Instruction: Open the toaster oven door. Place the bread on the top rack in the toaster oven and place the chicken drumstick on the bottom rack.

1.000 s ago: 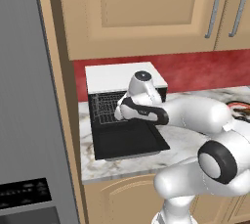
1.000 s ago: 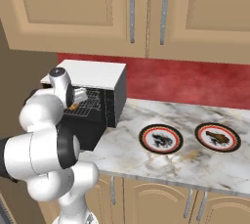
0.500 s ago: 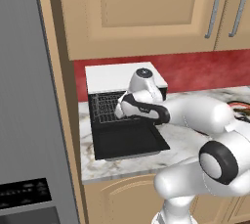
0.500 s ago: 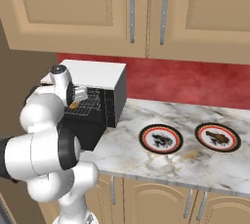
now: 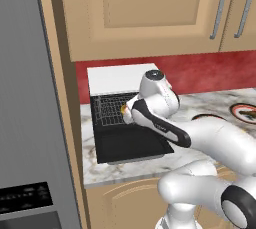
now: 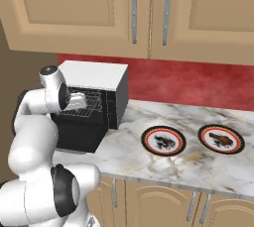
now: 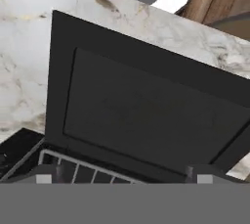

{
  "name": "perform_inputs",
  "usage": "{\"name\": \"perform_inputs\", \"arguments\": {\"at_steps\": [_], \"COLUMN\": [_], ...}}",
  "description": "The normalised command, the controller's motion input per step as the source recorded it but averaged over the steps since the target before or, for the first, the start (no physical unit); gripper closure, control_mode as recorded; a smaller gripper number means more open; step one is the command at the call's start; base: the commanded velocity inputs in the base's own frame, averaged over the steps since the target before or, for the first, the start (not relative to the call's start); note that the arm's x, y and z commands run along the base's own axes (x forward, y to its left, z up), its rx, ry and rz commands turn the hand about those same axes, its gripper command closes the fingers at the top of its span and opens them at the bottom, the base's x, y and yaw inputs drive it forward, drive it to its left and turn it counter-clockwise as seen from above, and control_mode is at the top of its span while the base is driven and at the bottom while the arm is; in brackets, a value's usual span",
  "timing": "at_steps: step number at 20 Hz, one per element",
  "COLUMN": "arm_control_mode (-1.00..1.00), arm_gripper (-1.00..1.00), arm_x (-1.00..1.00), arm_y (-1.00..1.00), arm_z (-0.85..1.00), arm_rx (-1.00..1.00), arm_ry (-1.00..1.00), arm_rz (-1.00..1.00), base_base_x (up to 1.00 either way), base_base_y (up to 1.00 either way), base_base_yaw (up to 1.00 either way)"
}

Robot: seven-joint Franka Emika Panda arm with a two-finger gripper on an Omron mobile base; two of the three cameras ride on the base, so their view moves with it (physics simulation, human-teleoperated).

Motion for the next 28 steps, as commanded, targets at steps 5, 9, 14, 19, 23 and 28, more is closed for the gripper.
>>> {"name": "perform_inputs", "arguments": {"at_steps": [5,9,14,19,23,28], "arm_control_mode": [-1.0,-1.0,-1.0,-1.0,-1.0,-1.0], "arm_gripper": [-1.0,-1.0,-1.0,-1.0,-1.0,-1.0], "arm_x": [-0.15,0.22,0.66,0.76,0.73,0.49], "arm_y": [0.05,0.44,0.41,0.3,0.11,0.0], "arm_z": [-0.32,-0.55,-0.08,0.07,0.04,0.0], "arm_rx": [0.0,0.06,0.09,0.12,0.07,0.04], "arm_ry": [0.15,-0.02,-0.09,-0.17,-0.19,-0.21], "arm_rz": [-0.37,-0.25,-0.24,-0.15,-0.02,0.06], "base_base_x": [0.0,0.0,0.0,0.0,0.0,0.0], "base_base_y": [0.0,0.0,0.0,0.0,0.0,0.0], "base_base_yaw": [0.0,0.0,0.0,0.0,0.0,0.0]}}
